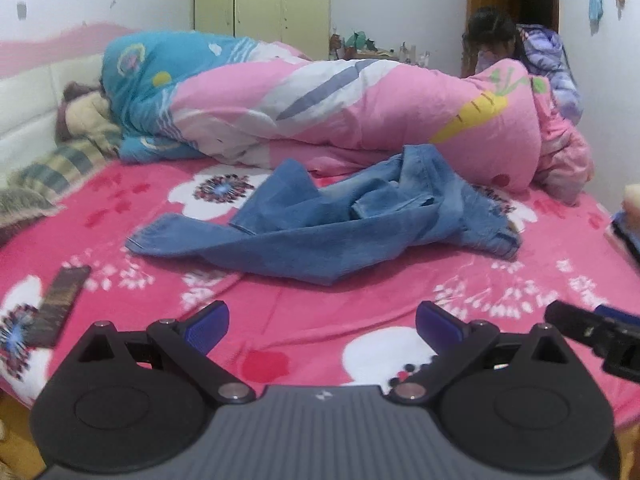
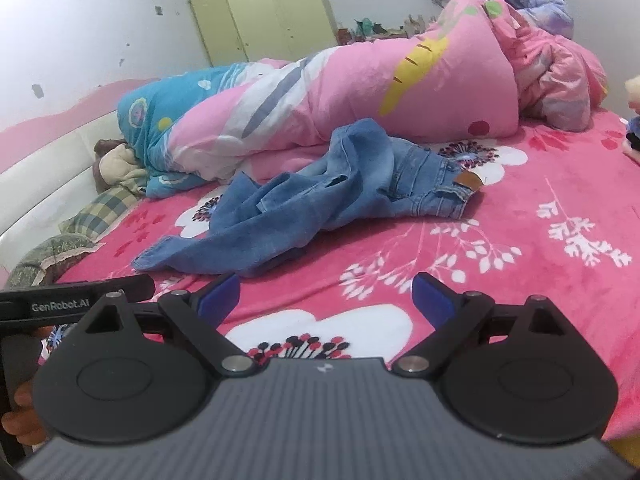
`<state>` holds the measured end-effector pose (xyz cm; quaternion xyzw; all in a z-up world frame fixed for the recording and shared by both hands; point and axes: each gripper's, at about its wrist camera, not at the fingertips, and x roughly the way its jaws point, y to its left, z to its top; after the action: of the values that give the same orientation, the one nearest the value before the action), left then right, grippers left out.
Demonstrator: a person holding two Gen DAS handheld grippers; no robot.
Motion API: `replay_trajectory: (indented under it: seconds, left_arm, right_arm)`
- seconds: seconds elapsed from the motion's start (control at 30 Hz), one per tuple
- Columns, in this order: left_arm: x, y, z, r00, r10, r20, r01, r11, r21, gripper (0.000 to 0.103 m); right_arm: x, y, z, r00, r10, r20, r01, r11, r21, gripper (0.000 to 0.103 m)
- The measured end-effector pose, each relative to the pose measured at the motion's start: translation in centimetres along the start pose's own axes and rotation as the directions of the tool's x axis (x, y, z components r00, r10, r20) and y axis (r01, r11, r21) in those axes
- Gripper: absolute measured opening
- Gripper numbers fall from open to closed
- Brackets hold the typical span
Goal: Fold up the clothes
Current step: 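Move both grippers open toward the crumpled blue jeans on the bed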
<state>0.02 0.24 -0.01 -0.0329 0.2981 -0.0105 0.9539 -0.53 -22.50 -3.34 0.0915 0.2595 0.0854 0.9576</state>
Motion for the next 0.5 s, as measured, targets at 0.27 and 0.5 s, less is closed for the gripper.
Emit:
replay_trajectory:
  seconds: [0.27,0.5]
  left_arm:
    - [0.4,4.0,0.5,1.0,-0.018,-0.014,0.018,1.0,-0.003,0.1]
    - [2.8,1.7,0.2,0.999,0.012,-0.035,-0.01,0.997,0.077,0.1]
  right_arm:
    - [-0.4,-1.2,-0.3,1.0,-0.017,0.023,0.016,0.999,0.042,0.095]
    - [-0.8,-1.1,-0.8,0.994,-0.109,0.018,0.108,0.993,0.04,0.095]
